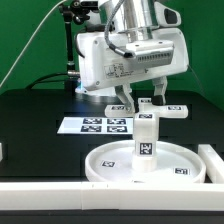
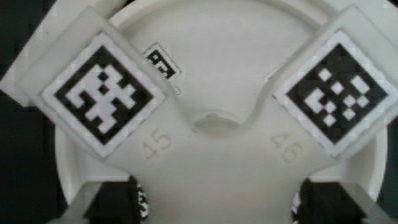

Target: Assemble round table

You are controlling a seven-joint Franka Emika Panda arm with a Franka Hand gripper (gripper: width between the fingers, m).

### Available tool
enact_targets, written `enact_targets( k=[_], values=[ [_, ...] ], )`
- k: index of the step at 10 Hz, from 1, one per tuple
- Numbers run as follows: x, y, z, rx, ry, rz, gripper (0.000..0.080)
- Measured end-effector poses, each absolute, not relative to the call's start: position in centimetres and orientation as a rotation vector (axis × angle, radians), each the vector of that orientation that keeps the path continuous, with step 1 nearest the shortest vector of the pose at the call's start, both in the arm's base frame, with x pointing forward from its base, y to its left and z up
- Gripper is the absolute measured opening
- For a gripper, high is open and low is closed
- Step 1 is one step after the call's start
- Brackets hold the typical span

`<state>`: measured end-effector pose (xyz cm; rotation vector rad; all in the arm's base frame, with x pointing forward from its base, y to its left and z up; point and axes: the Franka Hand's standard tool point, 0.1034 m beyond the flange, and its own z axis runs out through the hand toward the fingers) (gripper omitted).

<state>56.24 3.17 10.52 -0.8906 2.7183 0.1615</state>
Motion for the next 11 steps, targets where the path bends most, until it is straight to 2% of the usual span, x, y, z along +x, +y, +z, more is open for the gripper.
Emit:
enact_targets(
  k=[1, 3, 7, 11],
  values=[
    [56.3, 3.4, 11.2, -1.013, 2.676, 0.18, 0.0615],
    [56.9, 4.0, 12.6, -1.108, 2.609, 0.191, 0.0644],
    [56.9, 3.8, 12.5, -1.455, 2.422, 0.126, 0.0649],
    [56.5, 5.2, 12.7, -2.123, 1.965, 0.094, 0.0649]
  ],
)
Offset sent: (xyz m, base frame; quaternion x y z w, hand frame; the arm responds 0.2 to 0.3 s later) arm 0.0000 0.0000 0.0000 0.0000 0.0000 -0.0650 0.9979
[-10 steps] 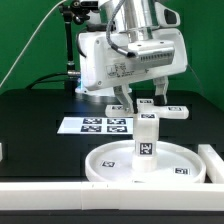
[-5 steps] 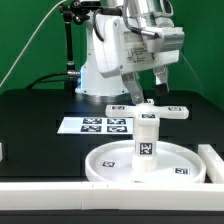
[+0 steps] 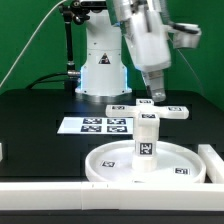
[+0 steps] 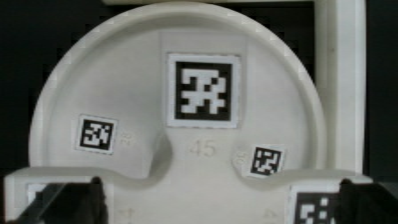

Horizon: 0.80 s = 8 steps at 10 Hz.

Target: Assemble round table

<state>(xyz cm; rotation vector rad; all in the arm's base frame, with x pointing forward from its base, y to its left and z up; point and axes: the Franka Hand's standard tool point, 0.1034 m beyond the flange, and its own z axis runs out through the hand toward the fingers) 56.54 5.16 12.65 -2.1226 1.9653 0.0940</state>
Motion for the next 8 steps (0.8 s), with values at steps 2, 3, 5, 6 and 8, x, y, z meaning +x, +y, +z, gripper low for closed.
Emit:
enact_targets(
  k=[2, 3, 5, 6, 8],
  values=[
    [56.59, 4.88, 12.65, -2.207, 1.865, 0.069, 0.0649],
    [56.59, 4.86, 12.65, -2.281, 1.774, 0.054, 0.0649],
    [56.4, 4.86, 12.67, -2.444, 1.57, 0.042, 0.0649],
    [56.25, 4.97, 12.97, -2.648, 1.295, 0.046, 0.0649],
    [55.89, 5.28, 12.91, -2.835, 0.86, 0.039, 0.0649]
  ],
)
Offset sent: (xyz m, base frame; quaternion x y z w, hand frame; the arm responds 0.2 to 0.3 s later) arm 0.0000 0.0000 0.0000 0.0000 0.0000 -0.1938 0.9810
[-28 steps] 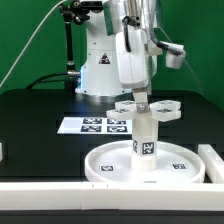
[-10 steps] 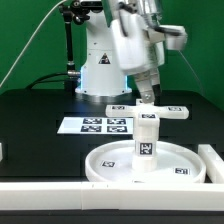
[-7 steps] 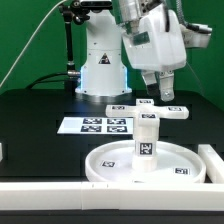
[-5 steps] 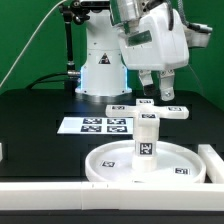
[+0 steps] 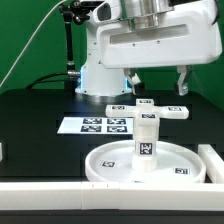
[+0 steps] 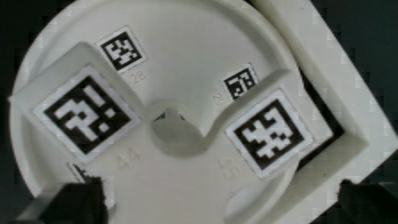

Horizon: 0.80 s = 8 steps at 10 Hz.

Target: Assemble round table

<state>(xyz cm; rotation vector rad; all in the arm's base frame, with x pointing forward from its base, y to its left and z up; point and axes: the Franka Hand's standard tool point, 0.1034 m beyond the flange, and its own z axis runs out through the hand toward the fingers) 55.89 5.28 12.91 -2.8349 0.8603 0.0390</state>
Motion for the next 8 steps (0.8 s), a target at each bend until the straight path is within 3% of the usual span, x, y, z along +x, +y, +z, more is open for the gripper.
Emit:
enact_targets(
  k=[5, 8],
  values=[
    [55.6, 5.0, 12.8, -2.939, 0.324, 0.026, 0.0649],
    [56.0, 4.3, 12.7, -3.026, -0.521, 0.03, 0.0649]
  ],
)
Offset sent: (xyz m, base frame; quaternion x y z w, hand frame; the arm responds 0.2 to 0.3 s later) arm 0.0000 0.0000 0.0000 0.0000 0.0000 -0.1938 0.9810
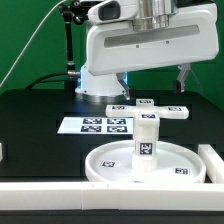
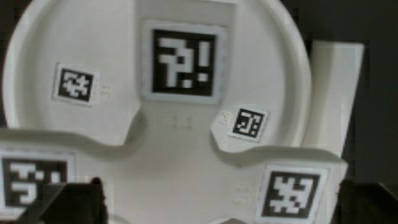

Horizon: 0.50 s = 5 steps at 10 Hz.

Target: Assemble round table

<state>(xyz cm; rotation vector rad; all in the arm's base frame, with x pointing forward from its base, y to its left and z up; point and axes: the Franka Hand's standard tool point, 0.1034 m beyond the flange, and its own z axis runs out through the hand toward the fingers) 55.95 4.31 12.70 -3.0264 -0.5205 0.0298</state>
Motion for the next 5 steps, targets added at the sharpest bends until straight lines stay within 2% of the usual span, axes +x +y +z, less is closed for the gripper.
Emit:
enact_targets(
  k=[5],
  values=[
    [56.09, 3.61, 12.54, -2.956, -0.898, 0.028, 0.0649]
  ],
)
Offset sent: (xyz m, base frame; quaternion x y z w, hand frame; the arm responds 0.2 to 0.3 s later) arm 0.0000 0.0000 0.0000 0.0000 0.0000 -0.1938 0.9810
